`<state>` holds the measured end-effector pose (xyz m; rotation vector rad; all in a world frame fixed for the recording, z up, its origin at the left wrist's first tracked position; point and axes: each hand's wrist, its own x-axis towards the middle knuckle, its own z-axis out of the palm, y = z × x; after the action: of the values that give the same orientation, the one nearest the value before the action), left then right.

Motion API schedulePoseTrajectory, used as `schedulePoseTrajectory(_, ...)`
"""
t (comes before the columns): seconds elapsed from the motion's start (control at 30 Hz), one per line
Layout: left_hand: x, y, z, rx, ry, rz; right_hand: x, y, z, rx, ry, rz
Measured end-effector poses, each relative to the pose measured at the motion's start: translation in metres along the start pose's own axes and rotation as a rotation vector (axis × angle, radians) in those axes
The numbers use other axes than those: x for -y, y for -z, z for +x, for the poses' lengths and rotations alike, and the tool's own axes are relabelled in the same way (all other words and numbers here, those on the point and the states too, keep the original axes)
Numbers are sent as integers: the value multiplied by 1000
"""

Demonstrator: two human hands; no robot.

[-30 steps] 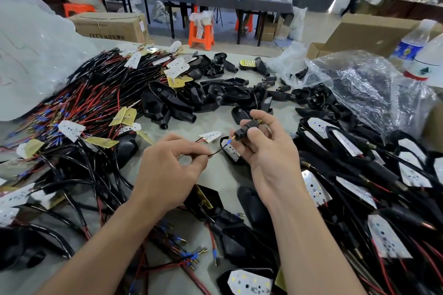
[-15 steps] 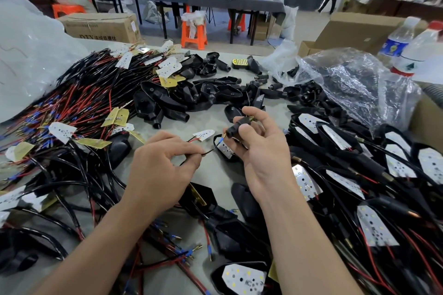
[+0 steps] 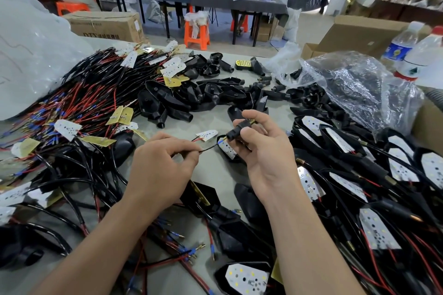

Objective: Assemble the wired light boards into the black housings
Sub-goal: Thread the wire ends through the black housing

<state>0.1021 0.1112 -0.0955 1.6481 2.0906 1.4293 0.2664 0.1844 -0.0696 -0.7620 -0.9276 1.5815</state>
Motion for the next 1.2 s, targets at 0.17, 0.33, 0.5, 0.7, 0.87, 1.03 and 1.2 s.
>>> schedulePoseTrajectory(0.17, -1, -1, -1, -7, -13, 6, 0, 1, -1, 6, 56, -60)
schedulePoseTrajectory(0.33, 1, -1, -2, 0, -12, 56, -2, 0, -1, 19, 57, -36)
schedulePoseTrajectory(0.5, 0, -2, -2, 15, -25, 80, -3, 0, -2, 20, 94, -58)
schedulePoseTrajectory(0.7, -2, 0, -3, -2, -32, 45, -6, 0, -1, -53, 156, -130)
schedulePoseTrajectory(0.87, -4, 0, -3, 2, -37, 18, -6, 0, 2, -87, 152, -112)
schedulePoseTrajectory(1.03, -4, -4, -4, 4, -45, 37, -6, 0, 0, -36, 115, -109)
schedulePoseTrajectory(1.2, 0, -3, -2, -20, -30, 49, -5, 2, 1, 14, 48, -65)
